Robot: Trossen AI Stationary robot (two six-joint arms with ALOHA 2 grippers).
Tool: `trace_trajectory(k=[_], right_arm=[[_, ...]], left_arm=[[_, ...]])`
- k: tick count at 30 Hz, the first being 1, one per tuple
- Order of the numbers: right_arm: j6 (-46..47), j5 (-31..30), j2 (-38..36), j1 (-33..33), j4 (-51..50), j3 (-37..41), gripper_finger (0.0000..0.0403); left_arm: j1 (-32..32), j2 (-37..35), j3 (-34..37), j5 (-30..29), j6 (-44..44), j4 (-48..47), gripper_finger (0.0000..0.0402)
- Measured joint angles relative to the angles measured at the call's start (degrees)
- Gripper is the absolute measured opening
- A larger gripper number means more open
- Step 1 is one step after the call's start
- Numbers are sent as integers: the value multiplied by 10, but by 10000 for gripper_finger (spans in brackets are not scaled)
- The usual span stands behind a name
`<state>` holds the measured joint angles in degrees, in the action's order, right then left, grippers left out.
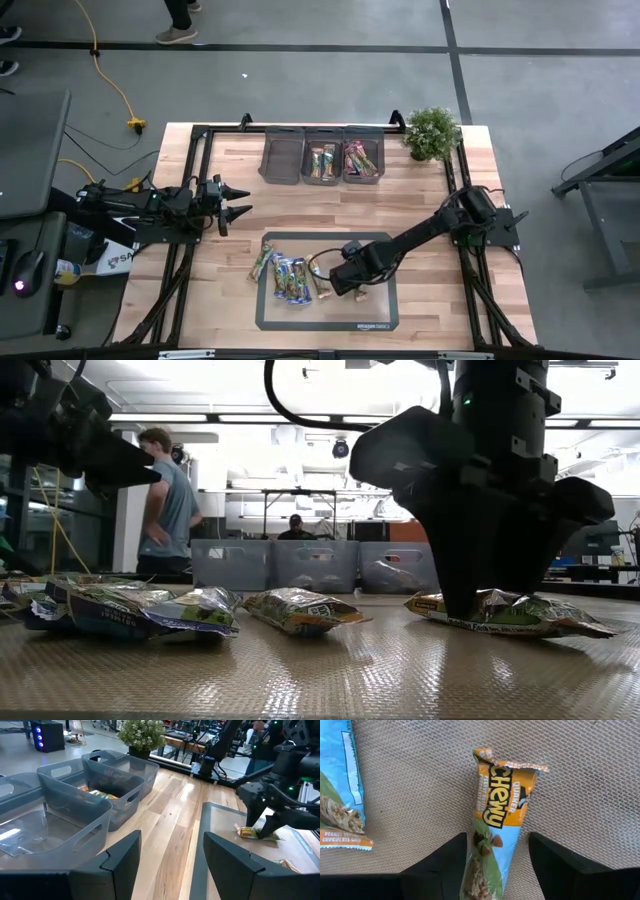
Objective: Pick and place Granola Bars by type
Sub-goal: Put the orange granola bar into the middle black bin
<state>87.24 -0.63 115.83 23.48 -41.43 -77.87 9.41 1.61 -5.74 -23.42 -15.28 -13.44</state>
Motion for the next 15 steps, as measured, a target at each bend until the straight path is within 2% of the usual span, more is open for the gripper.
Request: trace_trajectory(k=[8, 15], right_arm=[[-13, 8, 0, -4, 4, 0, 198], [-49, 54, 8, -18, 6, -1, 197]], left_arm=[[0, 0, 0, 0, 0, 0, 211], [0, 0, 0, 0, 0, 0, 211]])
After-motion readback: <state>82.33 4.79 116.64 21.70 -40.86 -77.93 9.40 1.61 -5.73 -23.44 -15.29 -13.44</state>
